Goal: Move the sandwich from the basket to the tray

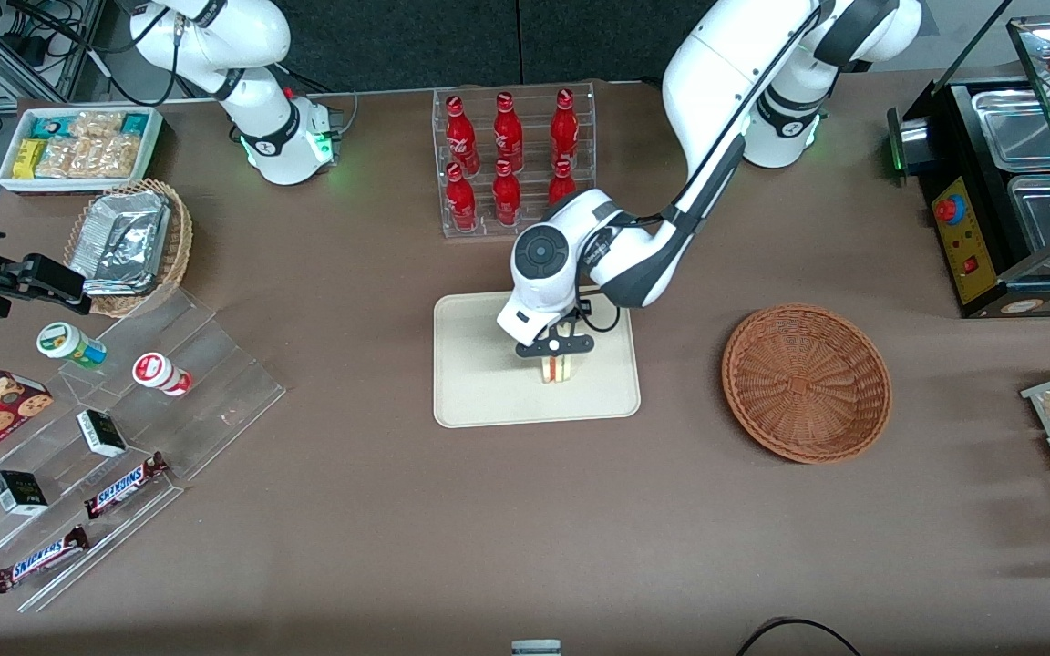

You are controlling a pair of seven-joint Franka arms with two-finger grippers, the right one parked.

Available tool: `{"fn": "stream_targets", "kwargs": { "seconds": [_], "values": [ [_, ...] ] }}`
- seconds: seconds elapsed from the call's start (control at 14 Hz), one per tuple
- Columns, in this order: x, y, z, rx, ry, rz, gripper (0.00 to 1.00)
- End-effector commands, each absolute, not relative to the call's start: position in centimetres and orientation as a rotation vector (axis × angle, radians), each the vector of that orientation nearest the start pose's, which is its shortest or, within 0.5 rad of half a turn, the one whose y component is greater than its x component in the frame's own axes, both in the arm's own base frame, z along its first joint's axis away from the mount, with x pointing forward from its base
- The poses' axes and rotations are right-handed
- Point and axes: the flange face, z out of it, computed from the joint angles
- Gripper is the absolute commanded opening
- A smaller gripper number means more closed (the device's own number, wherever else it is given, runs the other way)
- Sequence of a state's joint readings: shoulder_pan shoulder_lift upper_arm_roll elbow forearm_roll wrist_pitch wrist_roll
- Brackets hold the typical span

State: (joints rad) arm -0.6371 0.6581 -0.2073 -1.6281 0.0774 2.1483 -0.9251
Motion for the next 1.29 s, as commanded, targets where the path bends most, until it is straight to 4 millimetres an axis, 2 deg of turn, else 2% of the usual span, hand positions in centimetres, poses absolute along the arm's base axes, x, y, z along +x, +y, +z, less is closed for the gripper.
{"fn": "stream_targets", "kwargs": {
  "seconds": [0.0,0.07,0.29,0.5,0.93,1.07,1.21],
  "values": [
    [46.7,-49.8,22.8,-3.076,-0.121,0.175,0.75],
    [46.7,-49.8,22.6,-3.077,-0.116,0.167,1.00],
    [46.9,-49.7,22.6,-3.064,-0.084,0.127,1.00],
    [47.2,-49.6,23.9,-3.067,-0.087,0.112,1.00],
    [48.4,-48.7,30.6,-3.058,-0.142,0.100,1.00],
    [50.5,-45.5,33.6,-3.042,-0.227,0.093,1.00],
    [52.1,-43.1,35.8,-3.064,-0.303,0.116,1.00]
  ]
}}
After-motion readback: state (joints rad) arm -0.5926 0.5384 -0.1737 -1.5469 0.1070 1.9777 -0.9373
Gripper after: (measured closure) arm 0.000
